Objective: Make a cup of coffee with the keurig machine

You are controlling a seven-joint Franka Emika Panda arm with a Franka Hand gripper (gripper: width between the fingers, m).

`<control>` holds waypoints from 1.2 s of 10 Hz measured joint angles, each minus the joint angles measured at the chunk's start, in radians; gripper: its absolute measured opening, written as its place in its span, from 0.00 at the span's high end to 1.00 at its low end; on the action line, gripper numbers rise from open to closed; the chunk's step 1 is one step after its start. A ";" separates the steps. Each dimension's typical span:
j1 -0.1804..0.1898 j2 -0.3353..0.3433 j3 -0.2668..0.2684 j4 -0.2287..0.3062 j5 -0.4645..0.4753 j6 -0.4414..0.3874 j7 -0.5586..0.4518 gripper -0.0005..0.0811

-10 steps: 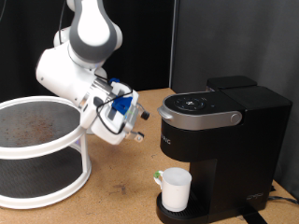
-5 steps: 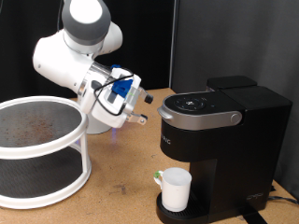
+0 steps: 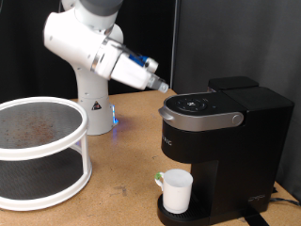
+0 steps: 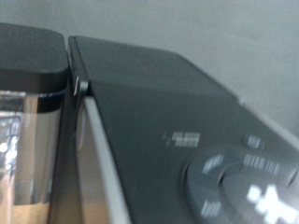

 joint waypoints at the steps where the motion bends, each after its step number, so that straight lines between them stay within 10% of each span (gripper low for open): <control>1: 0.000 -0.024 0.029 0.010 -0.010 0.032 0.003 0.01; 5: -0.012 -0.077 0.120 0.086 -0.153 0.062 0.257 0.01; 8: -0.013 -0.078 0.113 0.169 -0.192 -0.071 0.491 0.01; 12: -0.020 -0.065 0.178 0.205 -0.374 -0.012 0.496 0.01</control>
